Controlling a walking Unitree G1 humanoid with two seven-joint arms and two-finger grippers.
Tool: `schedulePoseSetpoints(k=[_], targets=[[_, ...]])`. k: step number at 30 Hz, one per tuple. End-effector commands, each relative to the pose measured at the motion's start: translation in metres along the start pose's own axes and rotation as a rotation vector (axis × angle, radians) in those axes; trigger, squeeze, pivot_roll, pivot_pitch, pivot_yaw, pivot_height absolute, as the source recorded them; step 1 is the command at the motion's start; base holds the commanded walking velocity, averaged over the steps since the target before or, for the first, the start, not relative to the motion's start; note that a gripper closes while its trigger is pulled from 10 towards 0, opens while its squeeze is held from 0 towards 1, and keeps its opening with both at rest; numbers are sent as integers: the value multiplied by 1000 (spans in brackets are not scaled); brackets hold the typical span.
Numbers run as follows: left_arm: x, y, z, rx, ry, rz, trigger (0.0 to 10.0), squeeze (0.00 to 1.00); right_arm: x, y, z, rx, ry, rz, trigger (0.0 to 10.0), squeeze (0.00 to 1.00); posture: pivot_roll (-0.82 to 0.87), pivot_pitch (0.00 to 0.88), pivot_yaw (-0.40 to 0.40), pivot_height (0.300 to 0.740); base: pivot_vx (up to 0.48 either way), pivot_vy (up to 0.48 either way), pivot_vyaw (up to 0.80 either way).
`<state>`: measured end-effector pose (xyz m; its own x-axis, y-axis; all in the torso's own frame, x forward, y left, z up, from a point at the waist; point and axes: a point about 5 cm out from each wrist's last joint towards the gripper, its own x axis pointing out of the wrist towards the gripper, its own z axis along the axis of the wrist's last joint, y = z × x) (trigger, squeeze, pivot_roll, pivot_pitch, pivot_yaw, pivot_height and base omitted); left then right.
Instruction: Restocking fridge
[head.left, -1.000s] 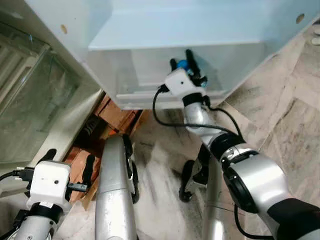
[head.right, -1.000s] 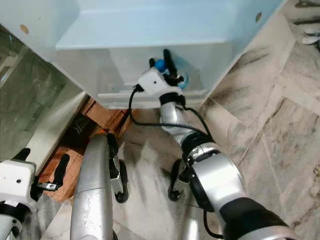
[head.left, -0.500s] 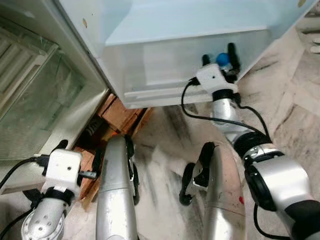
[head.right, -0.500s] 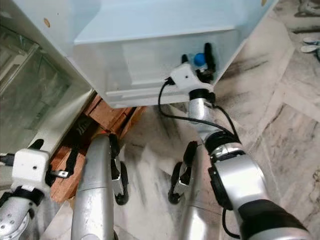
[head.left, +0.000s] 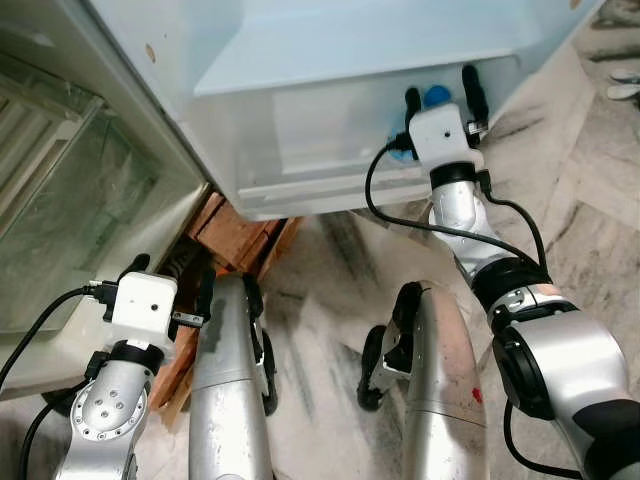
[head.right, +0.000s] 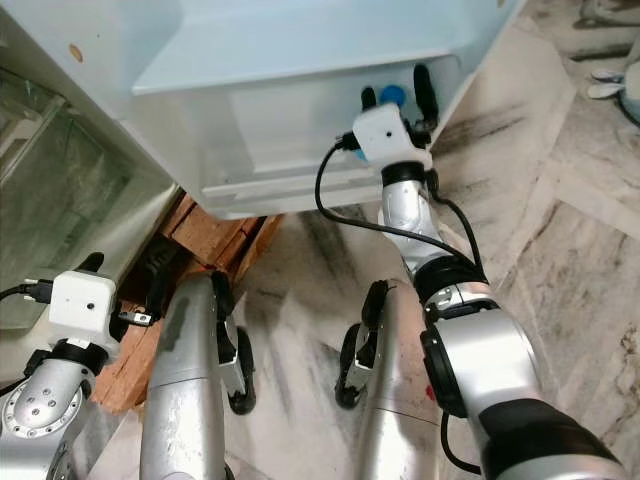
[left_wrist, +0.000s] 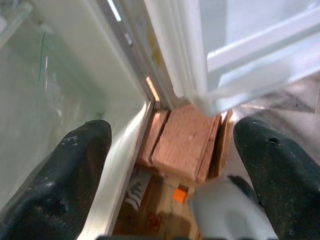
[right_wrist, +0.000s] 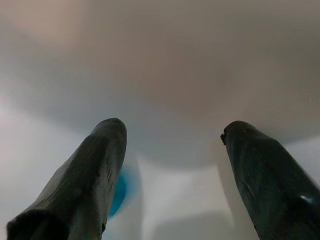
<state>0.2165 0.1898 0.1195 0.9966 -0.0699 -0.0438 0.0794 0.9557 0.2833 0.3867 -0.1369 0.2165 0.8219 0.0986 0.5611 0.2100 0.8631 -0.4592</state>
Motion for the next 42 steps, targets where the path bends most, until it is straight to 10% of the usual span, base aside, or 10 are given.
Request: schedulePoseSetpoints(k=[1,21,22,31,32,42], targets=[[-1,-1,-11,3,35,3,10000,0,-5,-3,0,45,-22,-21,10000,0,254,232,14,532,0,0,0],[26,-6,-15,-17,-28,15,10000,0,-74,1,25,327,-79,-5,10000,0,166,80,20,532,0,0,0],[28,-8,-17,-21,-32,14,10000,0,-98,6,13,375,45,25,10000,1000,150,46,20,532,0,0,0],[32,-15,-25,-36,-30,19,10000,0,-176,40,-31,529,557,199,10000,1000,117,0,31,532,0,0,0],[32,-17,-27,-39,-28,17,10000,0,-180,42,-25,540,509,290,10000,0,112,0,28,532,0,0,0],[36,-8,-29,-46,-54,100,10000,0,-159,26,-16,589,459,157,10000,0,127,0,0,572,0,0,0]])
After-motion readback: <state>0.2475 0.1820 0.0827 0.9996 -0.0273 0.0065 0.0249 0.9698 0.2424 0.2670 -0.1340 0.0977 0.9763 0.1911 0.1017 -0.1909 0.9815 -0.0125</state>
